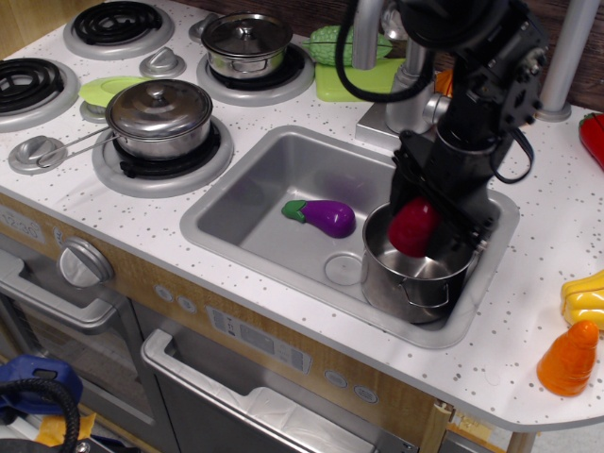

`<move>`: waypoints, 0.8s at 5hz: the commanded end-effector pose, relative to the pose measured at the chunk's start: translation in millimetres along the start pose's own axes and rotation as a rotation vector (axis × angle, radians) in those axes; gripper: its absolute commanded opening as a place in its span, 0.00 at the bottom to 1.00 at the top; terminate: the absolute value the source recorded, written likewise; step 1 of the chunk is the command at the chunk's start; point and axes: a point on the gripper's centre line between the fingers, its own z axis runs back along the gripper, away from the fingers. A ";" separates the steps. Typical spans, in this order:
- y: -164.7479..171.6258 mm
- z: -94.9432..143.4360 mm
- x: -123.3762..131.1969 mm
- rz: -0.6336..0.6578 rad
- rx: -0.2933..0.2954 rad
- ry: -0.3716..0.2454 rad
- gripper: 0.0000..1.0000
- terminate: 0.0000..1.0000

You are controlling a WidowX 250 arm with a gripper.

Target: Put sweet potato in pot which is in sink

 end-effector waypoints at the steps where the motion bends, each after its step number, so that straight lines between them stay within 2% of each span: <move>1: 14.0 25.1 7.3 -0.006 0.057 -0.127 1.00 0.00; 3: 14.0 25.1 7.3 -0.006 0.057 -0.127 1.00 0.00; 4: 14.0 25.1 7.3 -0.006 0.057 -0.127 1.00 1.00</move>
